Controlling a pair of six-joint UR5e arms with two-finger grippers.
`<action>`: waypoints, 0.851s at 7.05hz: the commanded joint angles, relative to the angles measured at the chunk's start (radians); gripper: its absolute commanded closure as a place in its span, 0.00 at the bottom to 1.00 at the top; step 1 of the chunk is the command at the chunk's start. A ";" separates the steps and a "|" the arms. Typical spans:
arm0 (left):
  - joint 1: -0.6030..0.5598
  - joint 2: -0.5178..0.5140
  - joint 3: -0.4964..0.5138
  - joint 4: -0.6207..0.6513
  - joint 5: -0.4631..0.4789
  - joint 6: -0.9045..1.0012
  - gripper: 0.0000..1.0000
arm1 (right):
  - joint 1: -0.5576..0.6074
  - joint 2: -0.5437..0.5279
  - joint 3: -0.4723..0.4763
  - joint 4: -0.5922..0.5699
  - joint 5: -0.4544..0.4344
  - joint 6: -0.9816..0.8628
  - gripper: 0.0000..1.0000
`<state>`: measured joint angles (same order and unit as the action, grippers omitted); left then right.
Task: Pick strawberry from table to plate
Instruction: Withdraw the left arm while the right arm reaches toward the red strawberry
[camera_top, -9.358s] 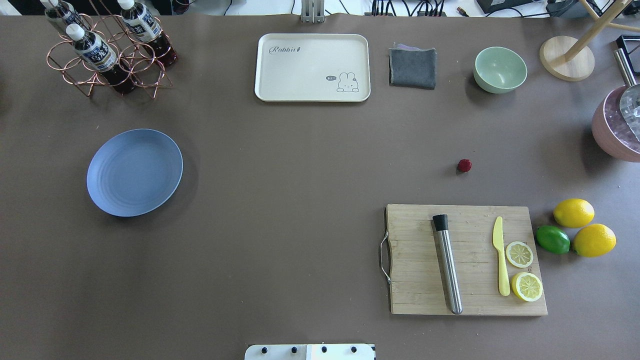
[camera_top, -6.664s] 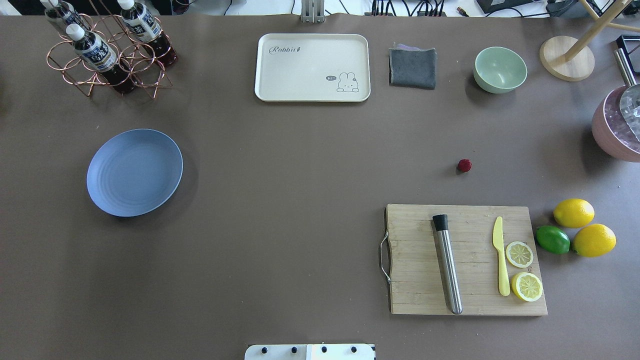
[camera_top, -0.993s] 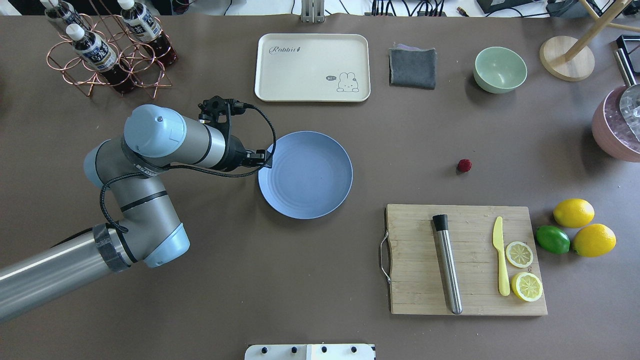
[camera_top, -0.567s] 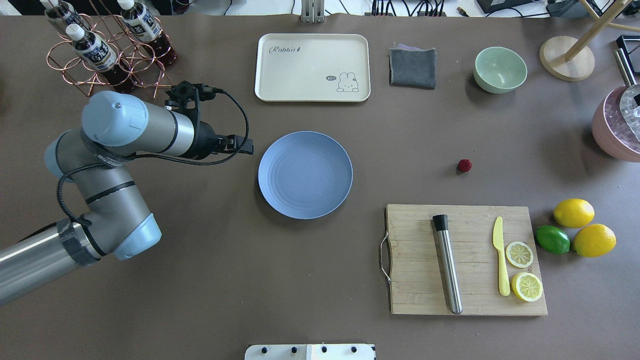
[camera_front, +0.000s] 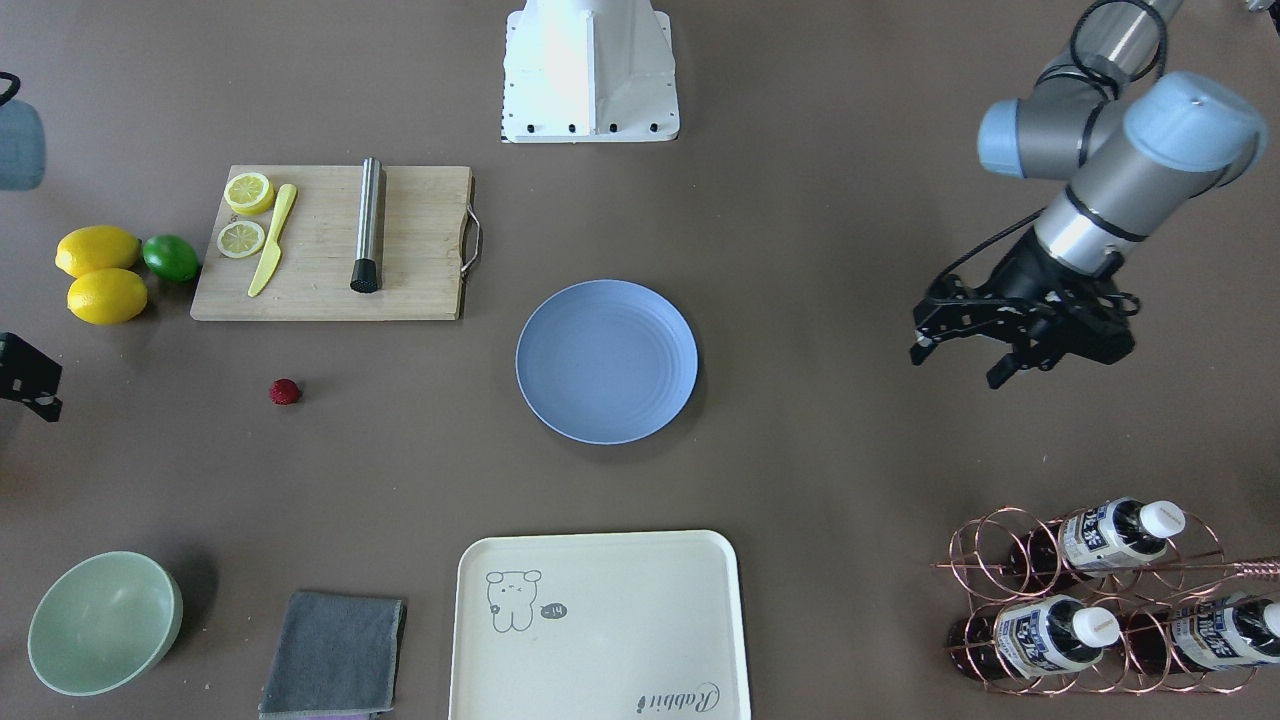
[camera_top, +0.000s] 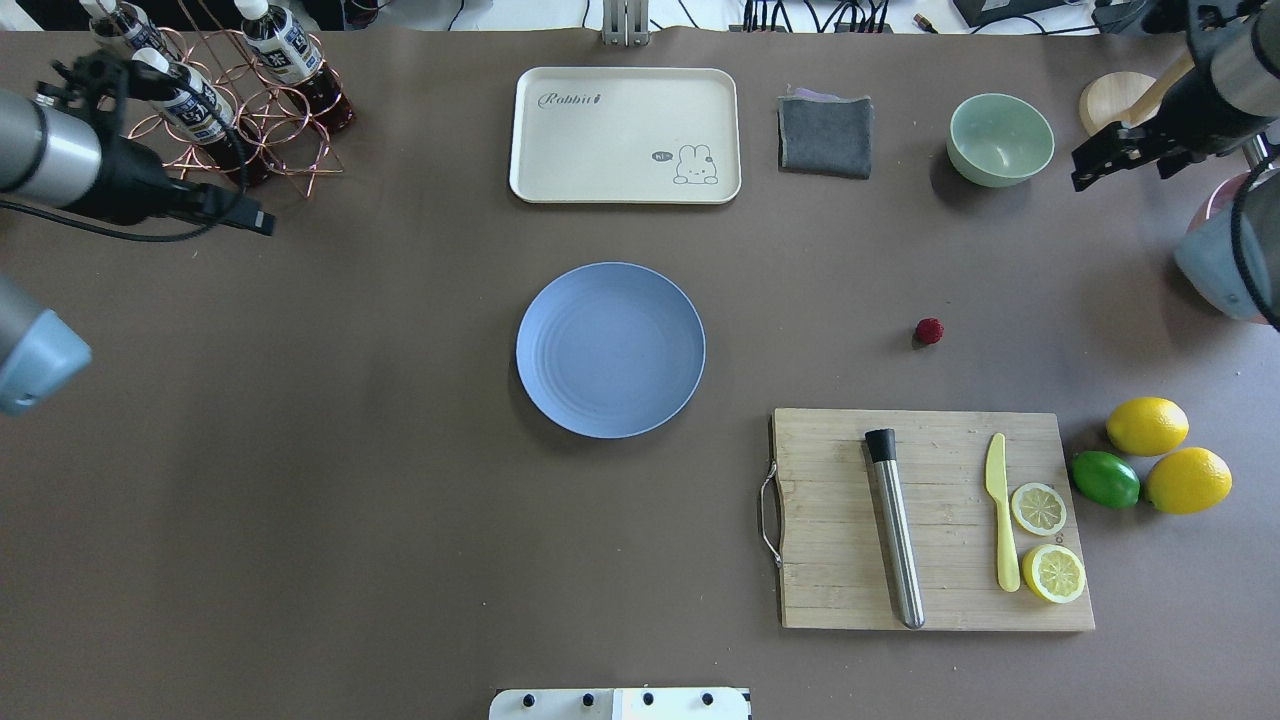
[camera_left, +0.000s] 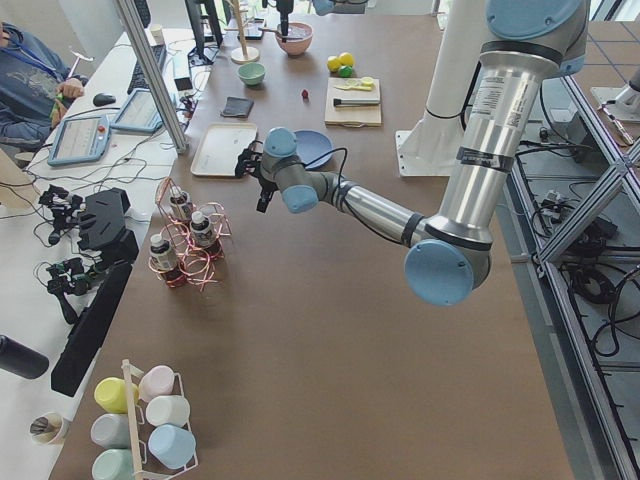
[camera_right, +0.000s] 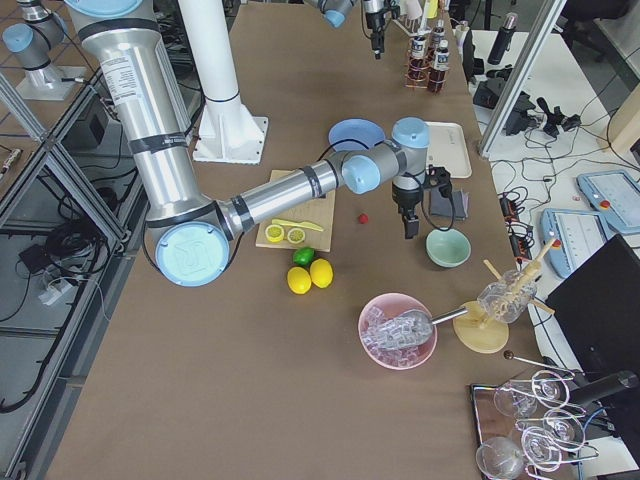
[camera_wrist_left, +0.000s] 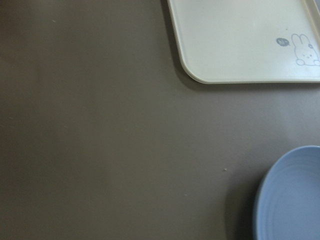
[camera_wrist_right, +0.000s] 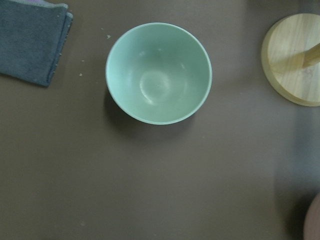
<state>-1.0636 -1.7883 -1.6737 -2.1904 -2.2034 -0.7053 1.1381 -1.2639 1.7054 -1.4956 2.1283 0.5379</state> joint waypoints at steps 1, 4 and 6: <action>-0.256 0.052 -0.001 0.195 -0.160 0.424 0.02 | -0.121 0.050 0.007 0.003 -0.068 0.178 0.00; -0.488 0.032 -0.003 0.597 -0.213 0.882 0.02 | -0.240 0.034 -0.016 0.166 -0.143 0.354 0.01; -0.544 0.119 -0.003 0.769 -0.258 0.930 0.02 | -0.287 0.014 -0.041 0.196 -0.165 0.359 0.01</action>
<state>-1.5788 -1.7181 -1.6786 -1.5515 -2.4269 0.1993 0.8830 -1.2359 1.6827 -1.3274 1.9771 0.8880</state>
